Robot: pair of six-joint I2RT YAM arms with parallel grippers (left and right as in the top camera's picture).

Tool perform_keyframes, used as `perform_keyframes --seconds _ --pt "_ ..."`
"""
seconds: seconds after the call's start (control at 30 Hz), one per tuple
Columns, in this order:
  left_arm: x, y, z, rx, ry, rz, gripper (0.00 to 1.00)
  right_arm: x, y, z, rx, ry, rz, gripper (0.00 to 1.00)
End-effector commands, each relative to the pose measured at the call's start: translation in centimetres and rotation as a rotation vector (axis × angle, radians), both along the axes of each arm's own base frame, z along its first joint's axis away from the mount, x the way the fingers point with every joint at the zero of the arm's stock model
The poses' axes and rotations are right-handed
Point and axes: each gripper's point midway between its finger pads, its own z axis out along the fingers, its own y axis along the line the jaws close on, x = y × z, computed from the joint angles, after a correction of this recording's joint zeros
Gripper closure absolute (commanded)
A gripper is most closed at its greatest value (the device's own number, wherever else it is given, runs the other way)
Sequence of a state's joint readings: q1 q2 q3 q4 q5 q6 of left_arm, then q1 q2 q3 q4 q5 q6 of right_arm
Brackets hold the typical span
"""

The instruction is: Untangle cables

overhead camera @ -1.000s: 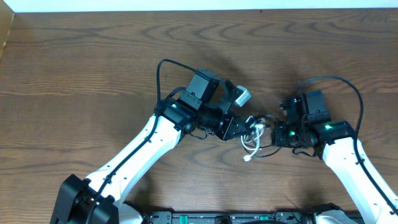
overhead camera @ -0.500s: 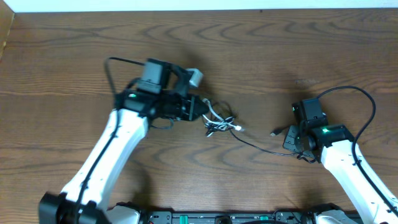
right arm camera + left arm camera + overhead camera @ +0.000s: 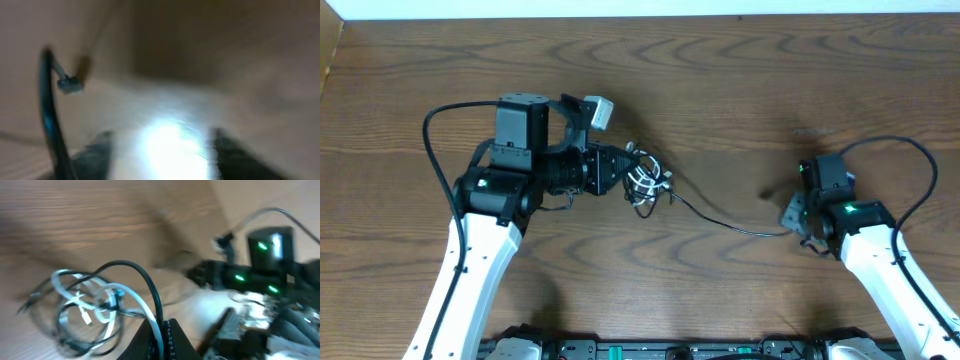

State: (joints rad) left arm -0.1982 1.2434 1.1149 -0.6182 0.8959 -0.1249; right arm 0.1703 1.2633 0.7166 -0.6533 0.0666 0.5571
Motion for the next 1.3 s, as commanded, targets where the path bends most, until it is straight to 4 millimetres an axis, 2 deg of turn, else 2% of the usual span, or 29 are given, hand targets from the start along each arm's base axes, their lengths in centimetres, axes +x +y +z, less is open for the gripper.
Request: perform_keyframes --seconds 0.0,0.03,0.1,0.17,0.27,0.3,0.37,0.43,0.5,0.57,0.67,0.8,1.0,1.27 --pt "-1.8 -1.8 1.4 -0.073 -0.03 -0.126 0.93 0.3 7.1 1.6 0.269 -0.08 0.437 0.14" --pt "-2.0 -2.2 1.2 -0.065 -0.032 -0.136 0.93 0.3 9.0 2.7 0.361 -0.123 0.521 0.14" --pt "-2.1 -2.9 0.8 -0.043 -0.037 -0.15 0.93 0.5 10.7 4.1 0.456 -0.173 0.578 0.13" --pt "-2.4 -3.7 0.3 -0.016 -0.041 -0.165 0.93 0.7 11.4 4.8 0.493 -0.202 0.604 0.13" --pt "-2.7 -4.8 -1.0 0.066 -0.056 -0.166 0.92 1.0 11.1 4.6 0.474 -0.205 0.592 0.15" --pt "-2.7 -5.1 -1.5 0.1 -0.063 -0.16 0.89 1.0 10.8 4.4 0.456 -0.198 0.581 0.16" --pt "-2.9 -5.7 -2.5 0.166 -0.079 -0.157 0.69 1.0 9.8 3.6 0.403 -0.169 0.536 0.16" --pt "-3.0 -6.1 -3.3 0.229 -0.098 -0.152 0.46 1.0 7.8 2.3 0.318 -0.114 0.422 0.15" --pt "-2.3 -5.0 -4.7 0.355 -0.128 -0.097 0.39 0.4 5.2 1.0 0.209 -0.045 0.287 0.14" --pt "-1.1 -2.3 -6.1 0.511 -0.134 0.013 0.39 -0.6 3.1 0.0 0.123 0.016 0.19 0.12" --pt "0.0 1.3 -7.3 0.64 -0.087 0.159 0.38 -1.5 1.9 -0.5 0.066 0.061 0.159 0.11" --pt "0.1 2.8 -7.7 0.615 0.011 0.239 0.37 -1.6 2.0 -0.5 0.07 0.064 0.162 0.05" --pt "-0.2 1.7 -8.7 0.56 0.079 0.199 0.34 -1.4 2.8 -0.3 0.113 0.056 0.178 0.05" --pt "-0.5 -1.3 -12.8 0.502 0.242 0.073 0.35 -1.4 2.9 -0.3 0.117 0.056 0.179 0.05"
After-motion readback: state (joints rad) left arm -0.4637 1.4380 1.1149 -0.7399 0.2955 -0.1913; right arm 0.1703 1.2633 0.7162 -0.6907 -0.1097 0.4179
